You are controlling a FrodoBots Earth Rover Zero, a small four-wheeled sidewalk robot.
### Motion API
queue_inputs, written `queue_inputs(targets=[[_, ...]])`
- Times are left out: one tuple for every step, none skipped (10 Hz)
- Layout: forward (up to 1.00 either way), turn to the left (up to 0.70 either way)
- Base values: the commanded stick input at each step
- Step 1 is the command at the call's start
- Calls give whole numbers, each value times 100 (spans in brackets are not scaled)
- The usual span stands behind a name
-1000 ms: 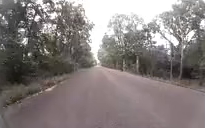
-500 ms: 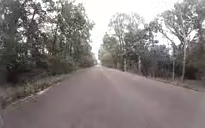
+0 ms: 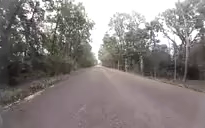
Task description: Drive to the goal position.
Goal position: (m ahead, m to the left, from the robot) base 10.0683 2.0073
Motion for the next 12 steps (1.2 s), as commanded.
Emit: queue_inputs(targets=[[70,0],[70,3],[70,3],[70,3],[70,3],[70,3],[70,3],[70,3],[70,3],[70,3],[70,3],[70,3]])
